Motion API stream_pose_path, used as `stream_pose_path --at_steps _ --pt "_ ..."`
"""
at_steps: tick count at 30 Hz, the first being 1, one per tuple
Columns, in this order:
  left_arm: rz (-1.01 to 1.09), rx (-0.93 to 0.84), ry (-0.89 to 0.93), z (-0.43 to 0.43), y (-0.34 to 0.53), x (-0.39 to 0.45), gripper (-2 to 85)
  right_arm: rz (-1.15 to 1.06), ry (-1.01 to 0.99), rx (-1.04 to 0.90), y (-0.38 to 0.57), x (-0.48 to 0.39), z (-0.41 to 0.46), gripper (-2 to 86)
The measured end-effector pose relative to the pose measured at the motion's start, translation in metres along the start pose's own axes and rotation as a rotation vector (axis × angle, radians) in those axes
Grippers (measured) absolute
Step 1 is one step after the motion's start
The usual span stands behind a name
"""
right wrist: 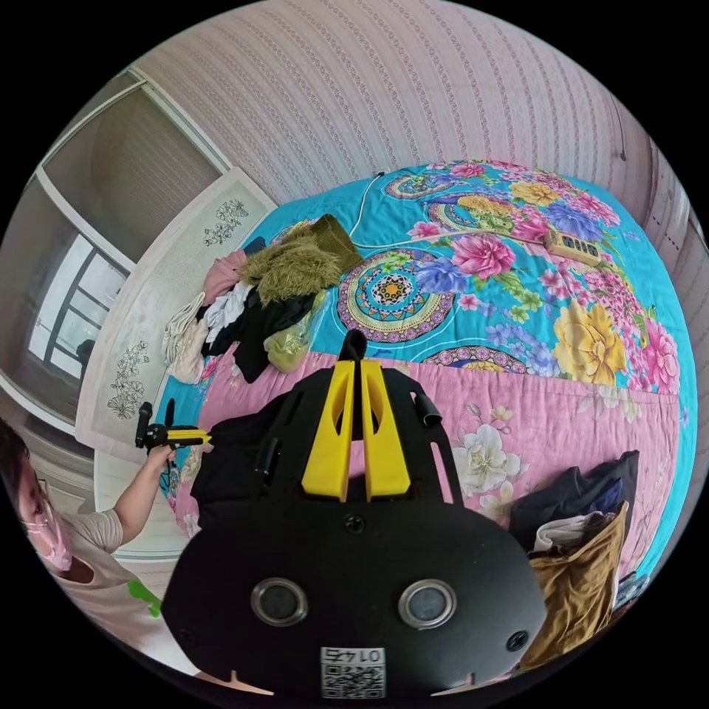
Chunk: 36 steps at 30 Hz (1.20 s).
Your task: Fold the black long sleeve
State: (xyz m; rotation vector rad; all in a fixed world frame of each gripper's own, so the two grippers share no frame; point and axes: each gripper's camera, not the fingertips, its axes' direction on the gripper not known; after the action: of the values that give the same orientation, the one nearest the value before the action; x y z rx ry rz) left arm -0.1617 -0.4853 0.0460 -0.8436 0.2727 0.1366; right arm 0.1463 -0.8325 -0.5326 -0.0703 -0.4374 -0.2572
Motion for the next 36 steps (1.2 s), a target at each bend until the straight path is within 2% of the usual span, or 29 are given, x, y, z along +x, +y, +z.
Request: stream_pose_path --at_steps 4,7,9,11,14,17,19,22,27,31,34,36 --pt "-0.07 0.232 0.126 -0.024 0.005 -0.019 -0.2 0.002 0.02 -0.03 -0.001 -0.012 0.015 0.6" --pt "-0.108 0.198 0.219 -0.009 -0.01 -0.041 0.7 -0.006 0.037 -0.038 0.0 -0.021 0.026 0.6" --pt "-0.127 0.292 0.355 -0.01 -0.008 -0.053 2.3 -0.007 0.045 -0.052 0.0 -0.026 0.033 0.6" --pt "-0.13 0.297 0.41 -0.007 -0.012 -0.061 4.7 -0.007 0.058 -0.061 0.001 -0.03 0.04 0.5" --pt "-0.131 0.209 0.338 0.0 -0.018 -0.064 8.0 -0.005 0.048 -0.056 0.002 -0.037 0.049 0.5" --pt "-0.072 0.102 0.175 0.003 -0.016 -0.053 8.1 -0.016 0.048 -0.059 0.002 -0.043 0.057 0.5" --pt "-0.023 0.002 -0.009 0.014 -0.011 -0.042 7.4 -0.021 0.04 -0.054 0.002 -0.047 0.062 0.5" --pt "-0.024 -0.071 -0.136 0.035 -0.011 -0.04 5.9 -0.034 0.014 -0.043 0.003 -0.055 0.067 0.5" --pt "-0.079 -0.127 -0.126 0.059 -0.019 -0.048 5.3 -0.124 -0.107 0.008 0.01 -0.077 0.062 0.6" --pt "-0.099 -0.128 -0.103 0.06 -0.021 -0.051 5.0 -0.348 -0.324 0.048 0.036 -0.109 0.046 0.6" --pt "-0.108 -0.126 -0.097 0.06 -0.021 -0.052 4.9 -0.519 -0.429 -0.032 0.069 -0.132 0.045 0.5" --pt "-0.103 -0.124 -0.107 0.061 -0.021 -0.051 4.9 -0.617 -0.422 -0.119 0.092 -0.146 0.05 0.5"
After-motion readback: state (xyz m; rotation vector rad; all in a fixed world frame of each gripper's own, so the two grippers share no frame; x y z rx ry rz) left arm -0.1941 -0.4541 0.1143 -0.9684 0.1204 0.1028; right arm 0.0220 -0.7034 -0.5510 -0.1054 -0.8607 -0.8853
